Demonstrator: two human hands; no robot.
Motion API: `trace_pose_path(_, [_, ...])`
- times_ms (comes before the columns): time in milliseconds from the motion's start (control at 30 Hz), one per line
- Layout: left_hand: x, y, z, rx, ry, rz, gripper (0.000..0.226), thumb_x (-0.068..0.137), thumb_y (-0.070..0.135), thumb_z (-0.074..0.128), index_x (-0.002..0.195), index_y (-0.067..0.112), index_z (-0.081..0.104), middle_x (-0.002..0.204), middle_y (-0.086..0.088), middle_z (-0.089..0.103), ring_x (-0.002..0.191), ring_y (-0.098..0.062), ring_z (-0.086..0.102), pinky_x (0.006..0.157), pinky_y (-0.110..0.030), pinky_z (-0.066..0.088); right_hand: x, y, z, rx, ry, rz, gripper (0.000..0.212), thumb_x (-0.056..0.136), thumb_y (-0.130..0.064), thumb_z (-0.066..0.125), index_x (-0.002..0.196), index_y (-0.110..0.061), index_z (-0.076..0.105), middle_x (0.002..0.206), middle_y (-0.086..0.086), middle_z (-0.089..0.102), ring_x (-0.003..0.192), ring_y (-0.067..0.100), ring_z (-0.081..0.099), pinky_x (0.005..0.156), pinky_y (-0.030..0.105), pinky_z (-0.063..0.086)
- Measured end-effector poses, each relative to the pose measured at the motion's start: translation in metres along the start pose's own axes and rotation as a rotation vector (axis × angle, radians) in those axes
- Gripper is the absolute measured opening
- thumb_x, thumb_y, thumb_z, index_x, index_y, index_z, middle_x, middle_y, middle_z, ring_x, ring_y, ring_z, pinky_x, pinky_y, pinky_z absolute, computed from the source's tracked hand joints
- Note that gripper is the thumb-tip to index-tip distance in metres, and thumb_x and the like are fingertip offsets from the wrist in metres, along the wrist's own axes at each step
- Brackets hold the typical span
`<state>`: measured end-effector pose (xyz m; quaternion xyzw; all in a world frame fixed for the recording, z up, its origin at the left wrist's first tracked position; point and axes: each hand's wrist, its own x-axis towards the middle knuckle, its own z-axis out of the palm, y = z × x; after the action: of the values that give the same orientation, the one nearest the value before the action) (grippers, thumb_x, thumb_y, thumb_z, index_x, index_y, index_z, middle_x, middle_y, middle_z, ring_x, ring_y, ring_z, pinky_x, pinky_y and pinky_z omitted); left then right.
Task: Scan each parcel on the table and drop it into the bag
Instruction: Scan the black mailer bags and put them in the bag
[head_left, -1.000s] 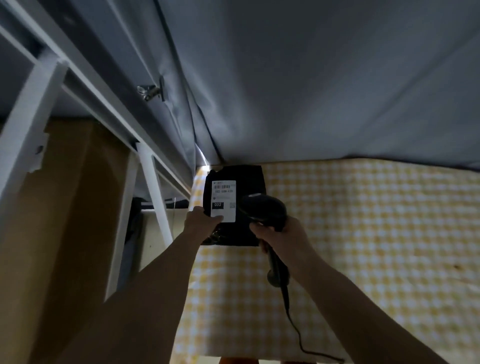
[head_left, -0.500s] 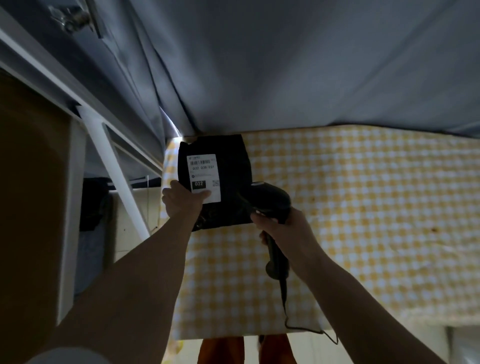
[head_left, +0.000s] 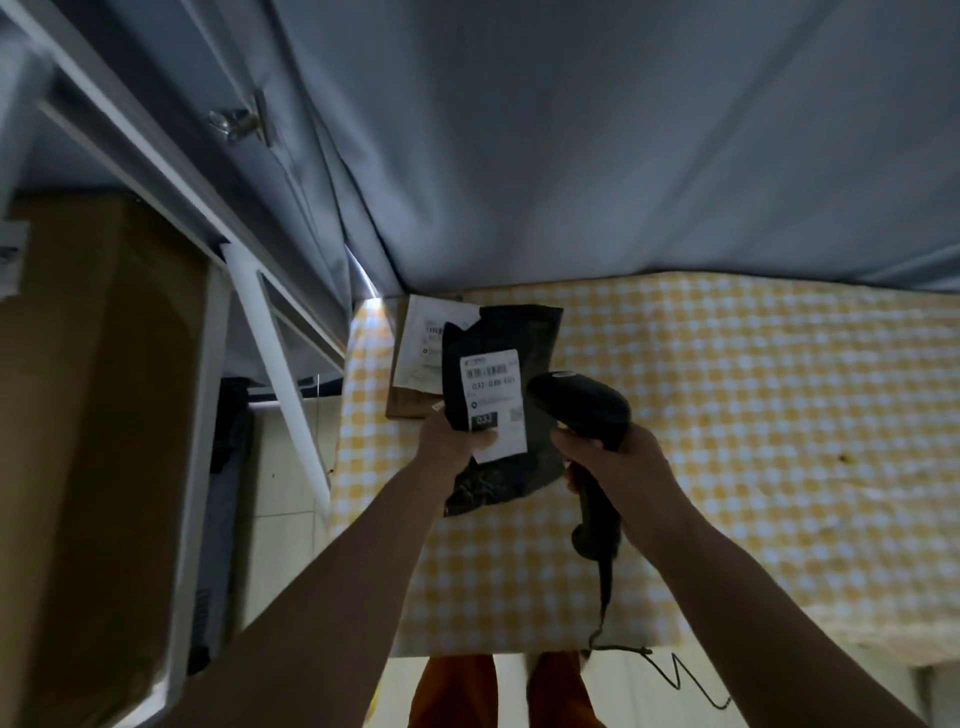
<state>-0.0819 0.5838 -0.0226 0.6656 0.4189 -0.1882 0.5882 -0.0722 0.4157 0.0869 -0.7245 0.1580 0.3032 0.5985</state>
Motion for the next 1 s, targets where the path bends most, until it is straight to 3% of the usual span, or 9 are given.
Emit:
trace_pose_path(167, [-0.050,0.021,0.001,-0.086,-0.093,0.102,0.053,0.077,-0.004,0.077,0.126,0.005,0.060,0.132,-0.013,0.060,0.124,-0.031,0.054,0.107,-0.045,0.042,-0.039,-0.012,-0.024,0.041,0.008,-0.041,0.015,0.085,-0.008,0.068,0.080,0.005,0.062,0.062,0.012,0.057,0.058,0.026,0.052,0.062,0.038,0.045])
trace_pose_path(333, [-0.097,0.053,-0.013,-0.173,-0.049,0.218,0.044,0.069,-0.007,0.081,0.111,0.001,0.068,0.116,-0.017,0.068,0.109,-0.032,0.064,0.098,-0.049,0.050,-0.080,-0.031,-0.037,0.048,-0.028,-0.120,0.014,0.084,-0.008,0.069,0.081,0.004,0.062,0.055,0.008,0.055,0.053,0.024,0.052,0.057,0.032,0.045])
trace_pose_path(500, [-0.151,0.095,-0.026,-0.264,-0.034,0.328,0.030,0.072,-0.009,0.078,0.094,0.010,0.069,0.107,-0.013,0.072,0.097,-0.028,0.069,0.088,-0.039,0.056,-0.119,-0.069,-0.050,0.020,-0.012,-0.274,0.016,0.085,-0.014,0.069,0.072,-0.005,0.064,0.052,0.004,0.058,0.053,0.022,0.055,0.057,0.031,0.045])
trace_pose_path(633, [-0.185,0.126,-0.034,-0.310,-0.041,0.426,0.031,0.073,-0.010,0.076,0.099,0.006,0.069,0.099,-0.008,0.072,0.077,-0.014,0.070,0.062,-0.020,0.057,-0.155,-0.103,-0.059,0.013,-0.043,-0.418,0.023,0.086,-0.019,0.069,0.079,0.002,0.064,0.056,0.006,0.059,0.054,0.018,0.056,0.054,0.024,0.046])
trace_pose_path(833, [-0.216,0.154,-0.037,-0.323,-0.016,0.549,0.031,0.074,-0.010,0.076,0.096,0.010,0.070,0.096,-0.006,0.074,0.084,-0.020,0.071,0.073,-0.030,0.057,-0.192,-0.124,-0.068,-0.004,-0.100,-0.518,0.015,0.087,-0.021,0.067,0.088,-0.006,0.065,0.060,0.004,0.061,0.055,0.015,0.057,0.051,0.015,0.047])
trace_pose_path(1000, [-0.227,0.160,-0.036,-0.353,0.007,0.597,0.034,0.074,-0.012,0.074,0.098,0.011,0.069,0.102,-0.009,0.073,0.090,-0.024,0.071,0.077,-0.034,0.057,-0.205,-0.126,-0.073,0.052,-0.099,-0.529,0.010,0.086,-0.018,0.068,0.086,-0.008,0.066,0.063,0.003,0.064,0.057,0.015,0.058,0.055,0.021,0.050])
